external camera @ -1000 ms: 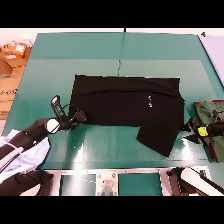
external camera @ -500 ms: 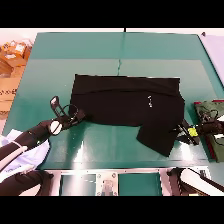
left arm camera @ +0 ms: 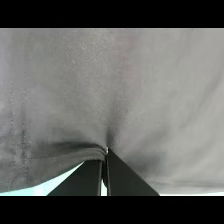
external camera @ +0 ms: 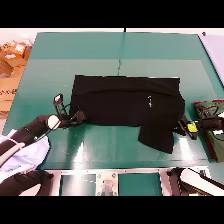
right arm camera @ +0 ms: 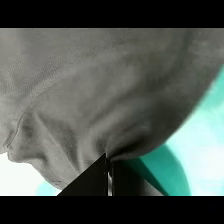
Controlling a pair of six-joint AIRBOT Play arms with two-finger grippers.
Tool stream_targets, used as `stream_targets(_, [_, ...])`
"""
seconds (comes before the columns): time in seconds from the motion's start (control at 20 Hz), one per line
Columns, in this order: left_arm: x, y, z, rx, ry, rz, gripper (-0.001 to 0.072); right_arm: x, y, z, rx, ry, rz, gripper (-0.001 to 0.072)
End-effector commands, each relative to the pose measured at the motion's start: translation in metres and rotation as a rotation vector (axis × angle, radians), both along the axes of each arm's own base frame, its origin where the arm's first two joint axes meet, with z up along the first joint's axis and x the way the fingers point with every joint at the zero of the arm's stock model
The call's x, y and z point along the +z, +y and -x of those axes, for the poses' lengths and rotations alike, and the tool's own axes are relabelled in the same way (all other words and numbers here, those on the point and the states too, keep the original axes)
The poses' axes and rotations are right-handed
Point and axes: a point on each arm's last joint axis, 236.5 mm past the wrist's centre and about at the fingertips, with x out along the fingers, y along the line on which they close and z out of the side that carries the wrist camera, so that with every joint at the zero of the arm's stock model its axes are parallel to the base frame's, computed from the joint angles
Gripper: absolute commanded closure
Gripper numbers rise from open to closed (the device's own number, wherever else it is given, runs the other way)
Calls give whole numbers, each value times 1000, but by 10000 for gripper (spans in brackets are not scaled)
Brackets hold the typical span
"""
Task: Fold the shirts.
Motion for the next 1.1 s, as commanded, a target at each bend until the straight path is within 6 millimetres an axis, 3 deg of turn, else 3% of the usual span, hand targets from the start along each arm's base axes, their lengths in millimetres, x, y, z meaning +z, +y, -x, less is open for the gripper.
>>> stream_targets(0.0, [4, 39, 27, -145, 152, -170, 679, 13, -23, 26, 2, 106, 94, 687])
stream_targets(0.1, [4, 51, 39, -222, 196, -234, 678, 13, -38, 51, 9, 199, 174, 687])
stream_targets(0.15, [4, 51, 46, -253, 217, -238, 679, 15, -39, 55, 10, 210, 182, 687])
stream_targets(0.25, [4, 47, 53, -296, 237, -228, 679, 23, -33, 45, -7, 163, 161, 687])
stream_targets(0.35, [14, 45, 46, -330, 209, -233, 679, 41, -24, 22, -20, 70, 119, 687])
stream_targets(0.6, [63, 34, -21, -364, -14, -264, 680, 90, -20, -45, -28, -151, 114, 687])
stream_targets(0.75, [70, 31, -62, -369, -50, -304, 680, 108, -16, -101, -26, -271, 103, 687])
stream_targets(1.0, [64, 51, -142, -276, -88, -288, 679, 86, -29, -186, -44, -307, 68, 687])
stream_targets(1.05, [60, 46, -156, -289, -111, -271, 679, 80, -29, -205, -38, -336, 53, 687])
